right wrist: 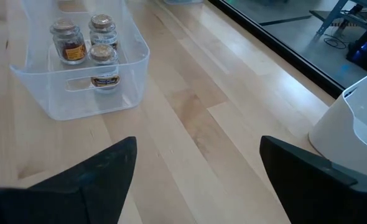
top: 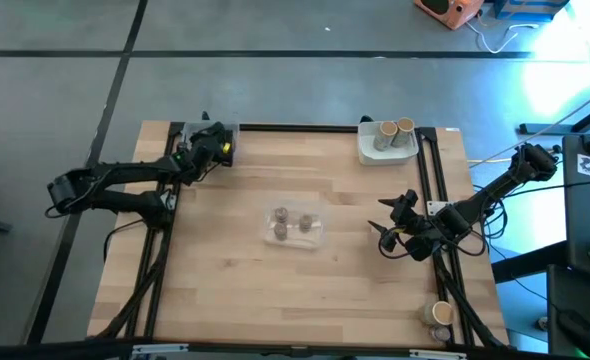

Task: Sort spices by type
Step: Put the black seasoning can into the top transparent bin, then put the gold seasoning bottle into the white bin

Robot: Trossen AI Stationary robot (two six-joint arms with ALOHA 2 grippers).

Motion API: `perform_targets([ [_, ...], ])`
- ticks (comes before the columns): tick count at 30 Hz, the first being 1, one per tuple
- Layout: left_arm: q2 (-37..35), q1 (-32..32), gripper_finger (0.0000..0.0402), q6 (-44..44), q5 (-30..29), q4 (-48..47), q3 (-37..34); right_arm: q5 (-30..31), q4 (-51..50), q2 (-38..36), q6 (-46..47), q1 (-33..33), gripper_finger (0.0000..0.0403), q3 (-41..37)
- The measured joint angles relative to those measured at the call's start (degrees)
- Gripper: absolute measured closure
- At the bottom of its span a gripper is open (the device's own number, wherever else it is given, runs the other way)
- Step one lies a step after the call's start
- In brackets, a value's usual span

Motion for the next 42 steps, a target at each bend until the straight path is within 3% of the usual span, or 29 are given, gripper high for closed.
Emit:
perform_targets([
  [10, -1.1, -0.2, 0.0204, 3.2, 2.4, -2.4, 1.5, 0.0, 0.0, 0.0, 0.0, 0.0, 0.0063, 0.0],
  [17, -7.1, -2.5, 0.0196, 4.8, 5.6, -12.7, 7.8, -0.3, 0.0, 0.0, 0.1, 0.0, 0.0063, 0.0],
  [20, -10.2, -5.4, 0.0199, 7.3, 10.3, -14.2, 9.5, -2.7, 0.0, 0.0, 0.1, 0.0, 0.0063, 0.0],
  [27, -13.6, -16.5, 0.0197, 10.8, 22.4, -7.4, 9.7, -7.9, 2.7, 0.0, 0.1, 0.0, 0.0063, 0.0],
  [36, -8.9, -33.3, 0.0196, 9.7, 23.3, 4.6, 8.2, -8.0, 11.1, 0.0, -2.9, 0.0, 0.0063, 0.0],
  [42, 0.5, -41.7, 0.0196, 9.1, 23.3, 17.9, 7.7, -10.4, 15.6, 0.0, -9.8, 0.0, 0.0063, 2.8],
])
